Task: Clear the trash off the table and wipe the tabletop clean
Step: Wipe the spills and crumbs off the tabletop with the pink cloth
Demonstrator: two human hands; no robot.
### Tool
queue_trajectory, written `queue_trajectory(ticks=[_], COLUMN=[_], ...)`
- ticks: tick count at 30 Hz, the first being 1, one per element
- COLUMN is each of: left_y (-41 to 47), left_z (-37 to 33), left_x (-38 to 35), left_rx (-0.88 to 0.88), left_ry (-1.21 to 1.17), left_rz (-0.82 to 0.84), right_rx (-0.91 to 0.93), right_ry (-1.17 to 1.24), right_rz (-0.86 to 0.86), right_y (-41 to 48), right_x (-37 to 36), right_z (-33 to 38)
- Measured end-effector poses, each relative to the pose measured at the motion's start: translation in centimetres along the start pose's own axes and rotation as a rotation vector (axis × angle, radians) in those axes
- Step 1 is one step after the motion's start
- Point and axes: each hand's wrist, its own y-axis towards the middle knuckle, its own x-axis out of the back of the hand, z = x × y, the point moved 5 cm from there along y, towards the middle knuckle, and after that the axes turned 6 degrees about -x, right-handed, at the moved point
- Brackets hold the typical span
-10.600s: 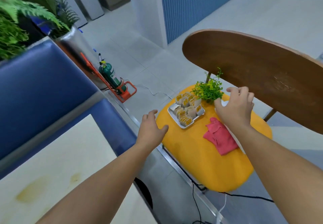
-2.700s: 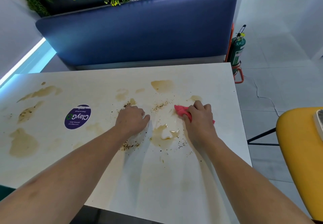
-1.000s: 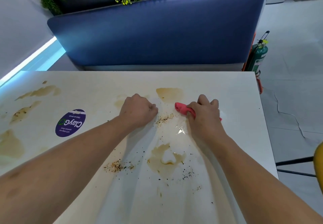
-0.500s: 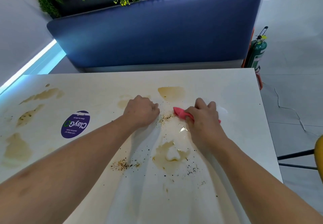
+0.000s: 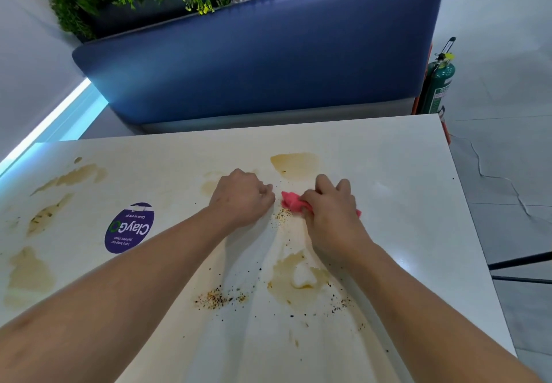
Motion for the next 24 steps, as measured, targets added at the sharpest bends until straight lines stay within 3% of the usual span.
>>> queue_trajectory(ticks=[7,10,15,18,21,24], left_y=[0.6,0.4,0.4,1.8,3.6,4.7], left_z=[0.7,1.1,5.3,7.1,7.3,6.7], left_x=[-0.2,0.1,0.7,0.1,-0.5,-1.0], left_rx=[-0.033,-0.08,0.034,0.129,0.141,0.128], left_ry=[-0.048,-0.058,-0.281,-0.351,-0.346,-0.261], left_rz=[-0.026,-0.012,-0.2,-0.109,0.013,0.116], right_rx=[-0.167,-0.085,0.031,-0.117,-0.321,-0.403], right_ry=[-0.012,-0.008,0.082,0.063,0.071,0.045], right_rz=[-0.065,-0.013,0.013,-0.119,-0.202,-0.25], right_y=[3.0,3.0,0.4,1.9,4.5,6.9], right_x=[1.0,-0.5,-0.2,1.7,2.3,1.6], right_z=[-0.9,1.6,0.2,-3.2,-4.9,-4.2])
